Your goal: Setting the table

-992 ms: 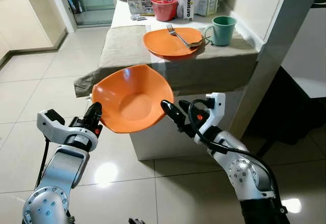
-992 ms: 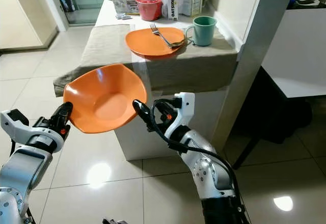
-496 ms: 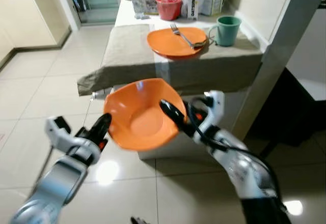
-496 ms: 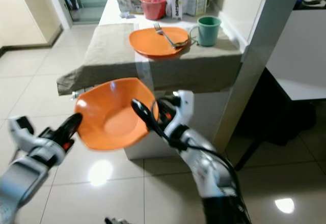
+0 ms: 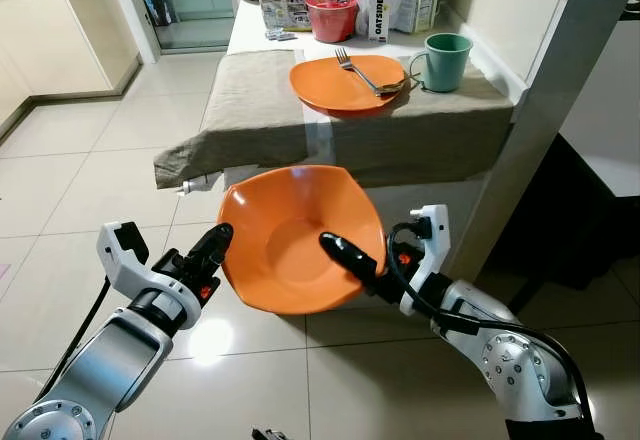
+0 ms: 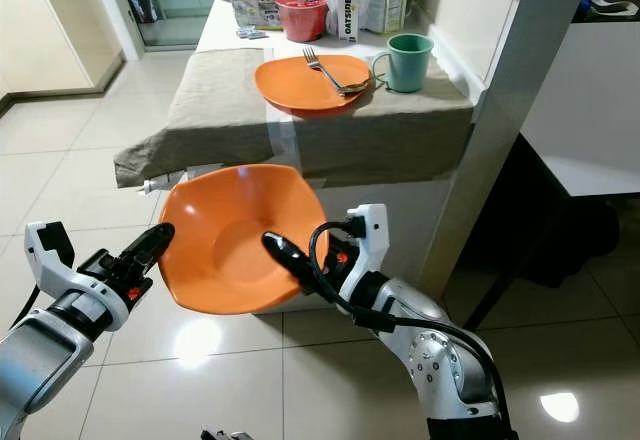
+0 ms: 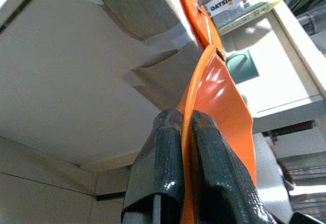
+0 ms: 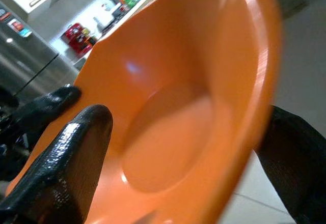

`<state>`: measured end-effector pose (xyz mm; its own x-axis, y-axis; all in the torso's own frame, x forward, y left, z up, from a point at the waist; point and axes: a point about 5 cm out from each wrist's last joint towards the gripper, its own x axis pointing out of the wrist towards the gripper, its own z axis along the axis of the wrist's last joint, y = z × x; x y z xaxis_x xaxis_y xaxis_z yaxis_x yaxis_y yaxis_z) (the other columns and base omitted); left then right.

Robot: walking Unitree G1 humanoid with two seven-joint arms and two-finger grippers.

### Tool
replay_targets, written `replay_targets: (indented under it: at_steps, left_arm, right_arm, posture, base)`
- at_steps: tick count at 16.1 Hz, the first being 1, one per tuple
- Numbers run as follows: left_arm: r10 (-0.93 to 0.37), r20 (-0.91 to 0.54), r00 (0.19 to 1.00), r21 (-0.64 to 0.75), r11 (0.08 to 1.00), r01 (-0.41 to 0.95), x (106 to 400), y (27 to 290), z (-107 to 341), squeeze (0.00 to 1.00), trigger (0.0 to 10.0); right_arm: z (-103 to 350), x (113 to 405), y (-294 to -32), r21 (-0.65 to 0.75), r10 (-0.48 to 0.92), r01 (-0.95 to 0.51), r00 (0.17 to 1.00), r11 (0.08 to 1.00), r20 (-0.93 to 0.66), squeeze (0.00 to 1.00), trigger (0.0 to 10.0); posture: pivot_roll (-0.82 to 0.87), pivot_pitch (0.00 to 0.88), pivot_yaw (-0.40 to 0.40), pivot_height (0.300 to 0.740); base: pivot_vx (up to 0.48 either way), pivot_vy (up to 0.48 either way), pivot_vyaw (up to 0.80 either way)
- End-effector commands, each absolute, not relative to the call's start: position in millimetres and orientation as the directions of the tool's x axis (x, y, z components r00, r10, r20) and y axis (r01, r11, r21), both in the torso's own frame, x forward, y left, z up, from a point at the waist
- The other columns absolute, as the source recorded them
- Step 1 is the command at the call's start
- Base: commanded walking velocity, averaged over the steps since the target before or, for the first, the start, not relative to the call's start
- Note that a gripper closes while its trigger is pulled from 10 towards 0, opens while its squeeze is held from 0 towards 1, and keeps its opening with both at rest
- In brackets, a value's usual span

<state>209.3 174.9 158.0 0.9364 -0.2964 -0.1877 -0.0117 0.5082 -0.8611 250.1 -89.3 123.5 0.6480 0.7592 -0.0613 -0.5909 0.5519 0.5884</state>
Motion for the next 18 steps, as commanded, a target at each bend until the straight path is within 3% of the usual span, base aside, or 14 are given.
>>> replay_targets:
  at_steps: [1, 7, 8, 12, 13, 14, 15, 16, 18]
  left_arm:
    - [-0.375, -0.115, 0.92, -0.878, 0.471, 0.082, 210, 164, 172, 0.0, 0.0]
    - [-0.438, -0.12, 0.891, -0.87, 0.478, 0.118, 206, 161, 173, 0.0, 0.0]
    - [-0.439, -0.121, 0.89, -0.87, 0.479, 0.119, 207, 160, 173, 0.0, 0.0]
    - [-0.446, -0.126, 0.886, -0.865, 0.487, 0.122, 209, 161, 173, 0.0, 0.0]
    - [-0.447, -0.125, 0.886, -0.865, 0.487, 0.123, 209, 160, 174, 0.0, 0.0]
    - [-0.446, -0.125, 0.886, -0.864, 0.487, 0.124, 210, 160, 173, 0.0, 0.0]
    - [-0.446, -0.124, 0.886, -0.865, 0.487, 0.124, 211, 160, 173, 0.0, 0.0]
    - [-0.443, -0.123, 0.888, -0.867, 0.483, 0.121, 211, 160, 173, 0.0, 0.0]
    - [-0.44, -0.119, 0.89, -0.87, 0.479, 0.121, 212, 160, 174, 0.0, 0.0]
  right_arm:
    - [124, 245, -88, 0.592, 0.779, -0.602, 0.623, 0.536, -0.071, 0.0, 10.0]
    - [121, 242, -93, 0.54, 0.767, -0.611, 0.633, 0.579, -0.106, 0.0, 10.0]
    - [121, 242, -93, 0.526, 0.762, -0.612, 0.638, 0.59, -0.113, 1.0, 10.0]
    - [116, 244, -93, 0.471, 0.74, -0.611, 0.656, 0.637, -0.149, 1.0, 10.0]
    - [114, 245, -93, 0.463, 0.729, -0.601, 0.664, 0.652, -0.165, 0.44, 10.0]
    - [114, 246, -93, 0.454, 0.725, -0.6, 0.668, 0.658, -0.168, 0.0, 10.0]
    - [114, 246, -93, 0.45, 0.724, -0.602, 0.67, 0.66, -0.167, 0.0, 10.0]
    - [114, 247, -94, 0.452, 0.719, -0.598, 0.677, 0.662, -0.157, 0.0, 0.0]
    - [115, 248, -94, 0.466, 0.716, -0.592, 0.684, 0.658, -0.143, 0.0, 0.0]
  posture:
    - [-0.08, 0.004, 0.096, 0.74]
    - [-0.08, 0.016, 0.105, 0.74]
    - [-0.09, 0.018, 0.107, 0.74]
    - [-0.09, 0.021, 0.111, 0.74]
    - [-0.09, 0.02, 0.112, 0.74]
    - [-0.09, 0.02, 0.112, 0.74]
    - [-0.09, 0.018, 0.112, 0.74]
    - [-0.09, 0.018, 0.112, 0.74]
    - [-0.09, 0.013, 0.112, 0.74]
  base:
    - [0.0, 0.0, 0.0]
    - [0.0, 0.0, 0.0]
    - [0.0, 0.0, 0.0]
    - [0.0, 0.0, 0.0]
    - [0.0, 0.0, 0.0]
    - [0.0, 0.0, 0.0]
    - [0.0, 0.0, 0.0]
    - [0.0, 0.0, 0.0]
    - [0.0, 0.0, 0.0]
